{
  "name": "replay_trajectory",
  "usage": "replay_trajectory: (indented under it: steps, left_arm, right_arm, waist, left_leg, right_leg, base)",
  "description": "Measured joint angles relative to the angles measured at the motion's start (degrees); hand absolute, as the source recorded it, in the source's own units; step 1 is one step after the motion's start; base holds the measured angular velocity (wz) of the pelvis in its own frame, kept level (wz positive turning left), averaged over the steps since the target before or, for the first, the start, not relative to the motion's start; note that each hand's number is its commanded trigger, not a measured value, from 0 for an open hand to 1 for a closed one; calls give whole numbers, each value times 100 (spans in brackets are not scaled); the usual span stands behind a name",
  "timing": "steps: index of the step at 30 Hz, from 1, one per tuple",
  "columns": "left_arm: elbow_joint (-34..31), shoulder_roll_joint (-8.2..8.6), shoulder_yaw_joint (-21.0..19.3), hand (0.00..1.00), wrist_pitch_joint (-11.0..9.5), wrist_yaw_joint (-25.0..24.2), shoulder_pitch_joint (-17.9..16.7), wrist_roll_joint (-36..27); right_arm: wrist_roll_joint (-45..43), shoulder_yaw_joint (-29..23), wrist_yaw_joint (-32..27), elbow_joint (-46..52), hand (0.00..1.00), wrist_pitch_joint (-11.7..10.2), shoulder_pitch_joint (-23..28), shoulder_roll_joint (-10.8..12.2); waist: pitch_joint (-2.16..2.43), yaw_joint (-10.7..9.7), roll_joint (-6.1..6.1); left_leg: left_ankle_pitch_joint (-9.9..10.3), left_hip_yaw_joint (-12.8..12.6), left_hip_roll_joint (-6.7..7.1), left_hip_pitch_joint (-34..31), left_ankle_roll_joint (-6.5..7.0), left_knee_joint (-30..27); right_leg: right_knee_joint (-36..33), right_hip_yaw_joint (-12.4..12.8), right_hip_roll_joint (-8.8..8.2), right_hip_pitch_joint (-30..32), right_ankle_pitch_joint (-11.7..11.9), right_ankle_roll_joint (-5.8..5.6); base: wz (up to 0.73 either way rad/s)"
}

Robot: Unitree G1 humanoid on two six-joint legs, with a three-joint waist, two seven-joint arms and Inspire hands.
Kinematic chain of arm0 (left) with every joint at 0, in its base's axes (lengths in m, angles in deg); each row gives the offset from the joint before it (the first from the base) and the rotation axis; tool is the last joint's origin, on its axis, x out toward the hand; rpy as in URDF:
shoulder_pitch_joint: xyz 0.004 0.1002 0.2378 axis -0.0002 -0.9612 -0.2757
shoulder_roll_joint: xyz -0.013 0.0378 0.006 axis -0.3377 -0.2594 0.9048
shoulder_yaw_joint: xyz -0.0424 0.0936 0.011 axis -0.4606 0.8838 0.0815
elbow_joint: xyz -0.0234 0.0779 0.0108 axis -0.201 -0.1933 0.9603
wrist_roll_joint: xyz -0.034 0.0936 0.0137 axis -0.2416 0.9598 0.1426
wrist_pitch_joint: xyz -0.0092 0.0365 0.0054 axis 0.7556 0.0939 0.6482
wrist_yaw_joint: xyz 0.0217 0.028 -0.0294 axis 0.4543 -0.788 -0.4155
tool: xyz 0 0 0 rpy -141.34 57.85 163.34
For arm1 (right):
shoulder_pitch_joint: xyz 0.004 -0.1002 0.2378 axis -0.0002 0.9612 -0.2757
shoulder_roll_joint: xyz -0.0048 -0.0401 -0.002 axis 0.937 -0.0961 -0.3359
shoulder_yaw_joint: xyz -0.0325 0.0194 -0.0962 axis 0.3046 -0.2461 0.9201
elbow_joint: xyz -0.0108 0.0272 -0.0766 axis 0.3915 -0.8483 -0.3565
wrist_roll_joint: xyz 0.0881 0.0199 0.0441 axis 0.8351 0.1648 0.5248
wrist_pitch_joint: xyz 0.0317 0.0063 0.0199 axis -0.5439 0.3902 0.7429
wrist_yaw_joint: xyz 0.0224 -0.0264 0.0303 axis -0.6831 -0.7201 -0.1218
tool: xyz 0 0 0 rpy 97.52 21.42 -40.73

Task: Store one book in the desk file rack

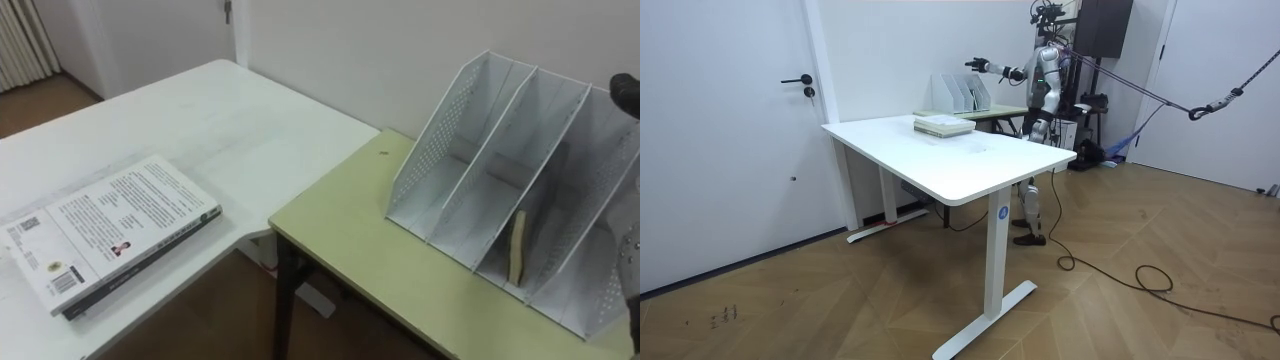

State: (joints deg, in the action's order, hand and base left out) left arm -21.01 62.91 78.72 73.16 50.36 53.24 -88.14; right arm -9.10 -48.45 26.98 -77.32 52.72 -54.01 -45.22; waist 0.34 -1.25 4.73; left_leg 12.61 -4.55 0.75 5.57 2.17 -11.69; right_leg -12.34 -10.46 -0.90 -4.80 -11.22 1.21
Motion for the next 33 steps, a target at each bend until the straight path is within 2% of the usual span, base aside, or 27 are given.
replay_trajectory:
  steps: [3, 4, 8, 11, 13, 14, 17, 21, 26, 28, 30, 33]
  left_arm:
    - [5, -6, -2, 0, 0, -1, -3, -2]
    - [7, -7, 0, 0, 0, -1, -4, -7]
    - [5, -11, 51, 0, -5, -2, 3, -71]
    - [16, -8, 125, 0, -55, -7, 6, -123]
    - [14, -22, 137, 0, -75, -23, 11, -123]
    - [15, -23, 136, 0, -75, -29, 21, -123]
    - [23, -26, 139, 0, -77, -82, 66, -121]
    - [55, -120, 225, 0, -84, -210, 95, -125]
    - [45, -214, 256, 0, -93, -396, 135, -127]
    - [46, -329, 361, 0, -120, -449, 160, -128]
    - [54, -343, 404, 0, -122, -451, 182, -129]
    - [129, -343, 458, 0, -116, -565, 292, -189]
  right_arm:
    - [-19, -14, 8, 53, 0, 0, 0, 0]
    - [-18, -14, 26, 121, 0, -1, 0, 0]
    - [37, 29, 304, 412, 0, -4, 0, -2]
    - [173, 210, 710, 762, 0, -3, 2, 0]
    - [216, 427, 1122, 1287, 0, -7, 90, -1]
    - [224, 462, 1264, 1427, 0, -6, 136, -1]
    - [250, 618, 2100, 2171, 0, -3, 493, 2]
    - [385, 977, 3231, 2970, 0, -2, 852, 1]
    - [-53, 1357, 4426, 3422, 0, -3, 1045, -3]
    - [-117, 1592, 5147, 3578, 0, -2, 1252, -6]
    - [-271, 1673, 5627, 3727, 0, 5, 1496, -14]
    - [-362, 1714, 6352, 4020, 0, 156, 1805, -26]
  waist:
    - [5, -6, -6]
    - [22, -5, -21]
    - [44, -23, -54]
    - [22, 1, -78]
    - [-27, -9, -99]
    - [-31, -22, -97]
    - [-45, 13, -86]
    - [-60, 0, -67]
    - [-40, 7, 4]
    - [-24, 9, 75]
    - [-7, 44, 104]
    - [-20, 144, 117]
  left_leg:
    - [0, -4, 1, -5, 0, -3]
    - [1, -7, 0, -32, 0, 3]
    - [1, -25, -3, -34, 0, 21]
    - [0, -56, -10, 7, -1, 45]
    - [0, -76, -33, 4, -1, 43]
    - [0, -77, -43, 4, -1, 43]
    - [0, -99, -43, 1, -1, 43]
    - [2, -85, -45, -10, -1, 39]
    - [5, -99, -59, -37, -3, 48]
    - [13, -89, -84, -46, -17, 35]
    - [15, -74, -90, -69, -21, 25]
    - [15, -76, -89, -74, -21, 25]
  right_leg:
    - [39, 7, 3, 31, 0, 0]
    - [53, 18, 8, 65, 0, 0]
    - [17, 72, 16, 77, 7, 3]
    - [-30, 111, 24, 65, 6, 3]
    - [-24, 105, 20, 65, 7, 3]
    - [-21, 106, 17, 66, 8, 4]
    - [-24, 174, 16, 79, 9, 4]
    - [-26, 172, 17, 83, 10, 5]
    - [-23, 164, 13, 91, 13, 9]
    - [-22, 150, 17, 84, 19, 18]
    - [-23, 151, 17, 89, 22, 21]
    - [-33, 176, 15, 100, 22, 21]
  base:
    - [0]
    - [-3]
    - [-4]
    - [-13]
    - [0]
    - [0]
    - [-1]
    - [0]
    - [0]
    - [2]
    - [5]
    - [0]
